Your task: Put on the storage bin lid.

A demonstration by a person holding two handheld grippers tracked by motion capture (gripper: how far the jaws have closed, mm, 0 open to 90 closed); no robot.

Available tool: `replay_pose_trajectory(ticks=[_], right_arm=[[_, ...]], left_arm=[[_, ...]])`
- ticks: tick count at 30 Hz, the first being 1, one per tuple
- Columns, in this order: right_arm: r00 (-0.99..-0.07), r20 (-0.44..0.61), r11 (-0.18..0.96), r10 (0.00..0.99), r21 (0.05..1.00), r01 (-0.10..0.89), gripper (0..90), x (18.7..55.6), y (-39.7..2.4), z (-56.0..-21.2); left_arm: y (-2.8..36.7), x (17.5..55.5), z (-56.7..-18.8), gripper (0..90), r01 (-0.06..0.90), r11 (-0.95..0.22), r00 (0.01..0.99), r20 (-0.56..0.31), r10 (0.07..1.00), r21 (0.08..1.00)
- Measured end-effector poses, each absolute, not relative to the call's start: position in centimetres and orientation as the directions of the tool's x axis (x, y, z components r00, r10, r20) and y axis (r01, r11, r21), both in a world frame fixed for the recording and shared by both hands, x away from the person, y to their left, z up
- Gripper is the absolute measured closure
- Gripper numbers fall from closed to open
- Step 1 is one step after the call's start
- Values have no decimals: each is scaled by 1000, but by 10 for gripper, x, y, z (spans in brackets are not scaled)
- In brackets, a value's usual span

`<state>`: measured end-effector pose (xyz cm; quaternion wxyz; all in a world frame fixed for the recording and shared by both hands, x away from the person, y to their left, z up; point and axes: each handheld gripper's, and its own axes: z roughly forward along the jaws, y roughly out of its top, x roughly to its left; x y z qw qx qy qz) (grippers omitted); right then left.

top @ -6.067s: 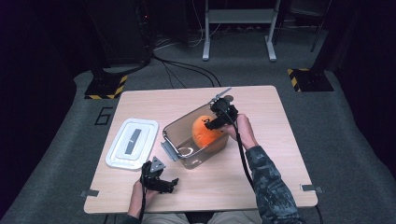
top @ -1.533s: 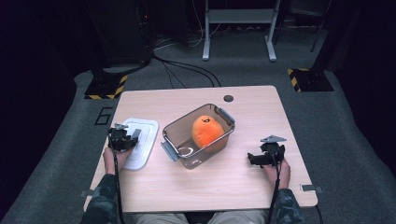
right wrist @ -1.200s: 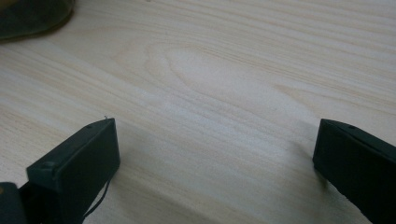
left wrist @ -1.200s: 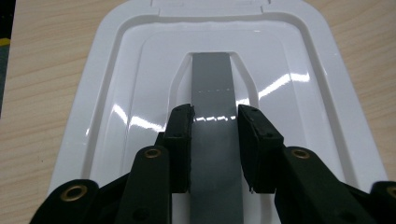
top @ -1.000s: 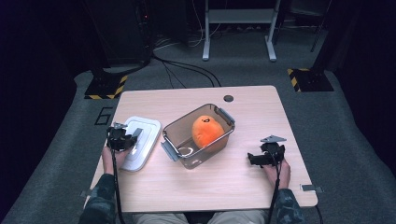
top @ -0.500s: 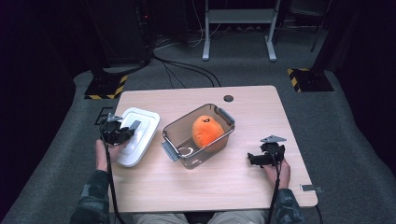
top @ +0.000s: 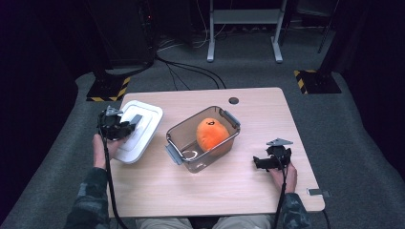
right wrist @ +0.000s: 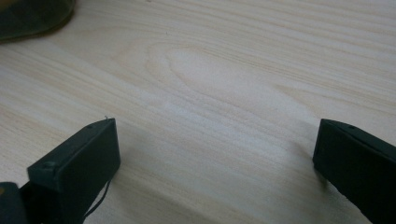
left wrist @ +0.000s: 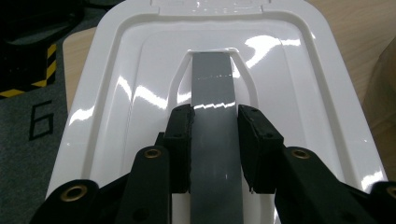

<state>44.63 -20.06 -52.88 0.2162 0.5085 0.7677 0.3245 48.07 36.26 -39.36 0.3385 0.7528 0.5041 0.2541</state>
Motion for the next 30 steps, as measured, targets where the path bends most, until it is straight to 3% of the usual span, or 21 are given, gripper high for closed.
replay_pose_trajectory(ticks=[17, 30], right_arm=[[-391, 4, 270, 920, 719, 641, 0, 446, -201, -529], [-394, 4, 270, 919, 720, 639, 5, 446, -201, -529]], left_arm=[[328, 483, -349, 664, 518, -320, 474, 45, 879, 794], [263, 488, -341, 664, 455, -408, 612, 55, 789, 791]])
